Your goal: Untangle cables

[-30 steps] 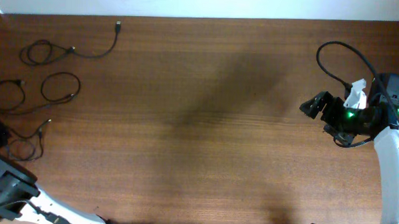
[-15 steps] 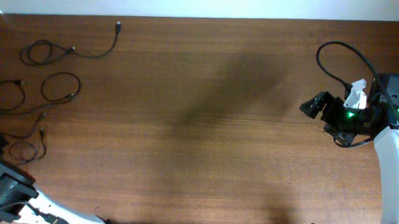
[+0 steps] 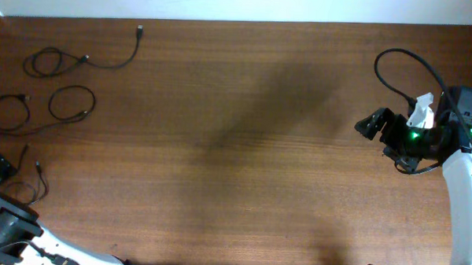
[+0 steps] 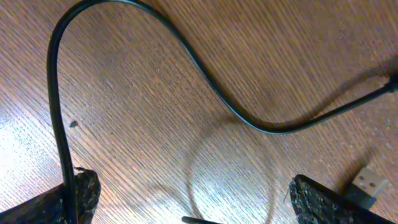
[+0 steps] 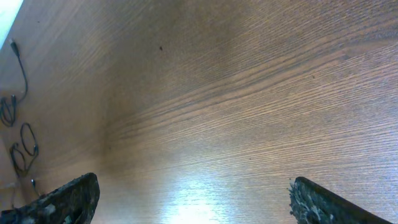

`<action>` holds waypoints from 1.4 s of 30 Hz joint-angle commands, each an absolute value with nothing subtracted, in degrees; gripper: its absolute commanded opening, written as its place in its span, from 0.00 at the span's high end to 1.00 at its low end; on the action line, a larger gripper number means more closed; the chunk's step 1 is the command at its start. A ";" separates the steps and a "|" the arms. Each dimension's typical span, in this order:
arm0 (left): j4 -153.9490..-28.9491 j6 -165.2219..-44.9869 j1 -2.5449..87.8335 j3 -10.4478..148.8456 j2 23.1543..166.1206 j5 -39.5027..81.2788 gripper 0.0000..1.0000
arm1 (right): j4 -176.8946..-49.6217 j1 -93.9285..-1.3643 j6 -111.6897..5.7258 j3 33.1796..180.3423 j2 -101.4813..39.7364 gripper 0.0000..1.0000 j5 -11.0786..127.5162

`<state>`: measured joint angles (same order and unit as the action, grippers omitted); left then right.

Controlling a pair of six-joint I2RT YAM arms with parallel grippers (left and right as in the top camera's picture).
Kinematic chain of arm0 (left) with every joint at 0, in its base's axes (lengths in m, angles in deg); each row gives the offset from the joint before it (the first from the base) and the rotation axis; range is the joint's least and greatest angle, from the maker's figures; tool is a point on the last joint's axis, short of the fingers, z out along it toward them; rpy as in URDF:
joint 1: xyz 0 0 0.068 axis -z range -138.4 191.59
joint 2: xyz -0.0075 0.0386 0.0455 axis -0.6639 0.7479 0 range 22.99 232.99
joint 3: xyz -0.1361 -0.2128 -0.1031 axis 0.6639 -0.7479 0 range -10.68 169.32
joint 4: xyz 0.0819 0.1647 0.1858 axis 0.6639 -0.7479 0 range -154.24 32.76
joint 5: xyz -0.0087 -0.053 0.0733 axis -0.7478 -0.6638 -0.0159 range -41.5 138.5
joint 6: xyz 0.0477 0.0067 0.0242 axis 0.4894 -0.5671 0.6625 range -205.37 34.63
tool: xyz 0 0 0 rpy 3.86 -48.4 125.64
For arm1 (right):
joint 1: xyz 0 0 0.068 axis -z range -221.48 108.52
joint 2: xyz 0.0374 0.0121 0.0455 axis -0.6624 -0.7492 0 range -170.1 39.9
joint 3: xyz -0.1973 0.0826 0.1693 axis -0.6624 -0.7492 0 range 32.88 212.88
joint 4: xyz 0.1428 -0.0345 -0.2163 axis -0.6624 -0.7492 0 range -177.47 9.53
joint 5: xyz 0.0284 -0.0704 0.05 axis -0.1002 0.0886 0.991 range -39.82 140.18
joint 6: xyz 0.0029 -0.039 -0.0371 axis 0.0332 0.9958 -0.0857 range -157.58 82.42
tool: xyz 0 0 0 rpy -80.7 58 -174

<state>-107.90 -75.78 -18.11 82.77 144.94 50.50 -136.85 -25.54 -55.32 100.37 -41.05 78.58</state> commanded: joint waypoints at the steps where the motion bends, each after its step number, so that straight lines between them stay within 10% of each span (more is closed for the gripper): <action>1: -109.27 -76.96 -18.19 87.19 144.72 45.59 0.01 | -136.66 -25.39 -54.53 100.39 -41.20 0.02 79.08; 16: -113.12 -76.92 -18.19 90.64 142.86 40.23 0.03 | -137.03 -25.39 -54.51 100.39 -41.20 0.02 78.95; 23: -115.66 -78.08 -16.40 90.64 142.86 59.14 0.01 | -136.61 -25.39 -54.51 100.39 -41.20 0.02 78.84; 38: -113.62 -84.26 -14.89 90.64 136.66 56.78 0.01 | -136.63 -25.39 -54.51 100.39 -41.20 0.02 78.86; 42: -108.11 -90.45 -14.78 90.64 126.23 40.60 0.01 | -137.16 -25.39 -54.51 100.39 -41.20 0.02 78.88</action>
<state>-110.96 -83.94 -14.83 89.61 135.72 53.35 -136.90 -25.54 -55.28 100.37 -41.05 78.56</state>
